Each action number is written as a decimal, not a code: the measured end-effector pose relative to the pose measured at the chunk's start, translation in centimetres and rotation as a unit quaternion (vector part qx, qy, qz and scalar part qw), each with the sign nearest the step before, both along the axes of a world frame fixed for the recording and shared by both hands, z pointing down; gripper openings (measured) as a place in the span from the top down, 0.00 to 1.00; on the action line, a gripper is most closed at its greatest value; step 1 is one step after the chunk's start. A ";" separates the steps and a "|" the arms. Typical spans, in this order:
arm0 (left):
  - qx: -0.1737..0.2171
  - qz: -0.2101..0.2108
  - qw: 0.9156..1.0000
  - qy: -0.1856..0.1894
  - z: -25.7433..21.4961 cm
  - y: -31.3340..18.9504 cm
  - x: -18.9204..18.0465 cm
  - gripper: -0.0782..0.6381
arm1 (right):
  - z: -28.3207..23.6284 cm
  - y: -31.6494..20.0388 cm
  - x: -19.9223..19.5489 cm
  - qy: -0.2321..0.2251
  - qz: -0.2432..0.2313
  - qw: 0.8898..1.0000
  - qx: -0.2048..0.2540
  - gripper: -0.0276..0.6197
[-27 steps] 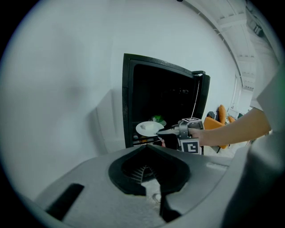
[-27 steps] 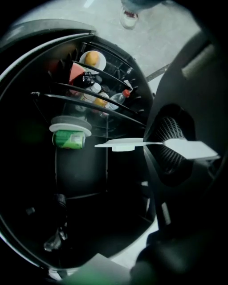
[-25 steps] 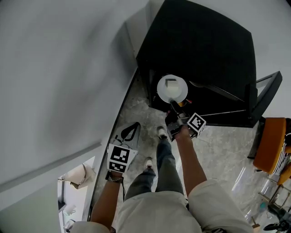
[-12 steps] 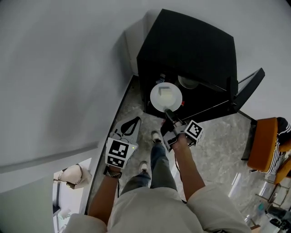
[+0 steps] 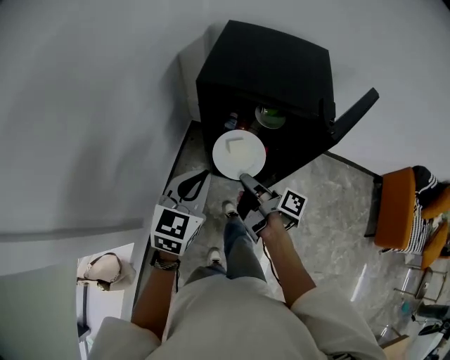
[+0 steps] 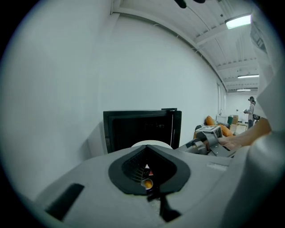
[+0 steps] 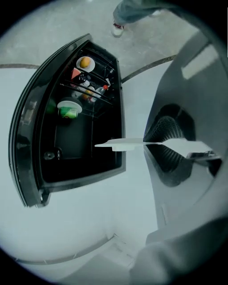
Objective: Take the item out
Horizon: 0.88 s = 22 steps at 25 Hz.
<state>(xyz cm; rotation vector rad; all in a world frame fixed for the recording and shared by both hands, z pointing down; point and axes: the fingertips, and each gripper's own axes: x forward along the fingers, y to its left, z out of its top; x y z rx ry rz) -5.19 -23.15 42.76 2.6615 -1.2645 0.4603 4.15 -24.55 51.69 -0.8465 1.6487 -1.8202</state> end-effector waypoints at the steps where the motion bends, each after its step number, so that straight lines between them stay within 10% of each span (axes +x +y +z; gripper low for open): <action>1: 0.007 0.006 1.000 0.003 -0.7 0.3 0.4 0.88 | -0.7 0.6 0.0 0.000 -0.005 1.000 0.005 0.93; 22: 0.060 0.072 0.995 0.032 -7.1 10.9 4.5 0.88 | -6.0 14.6 1.4 0.009 -0.004 1.000 0.007 0.93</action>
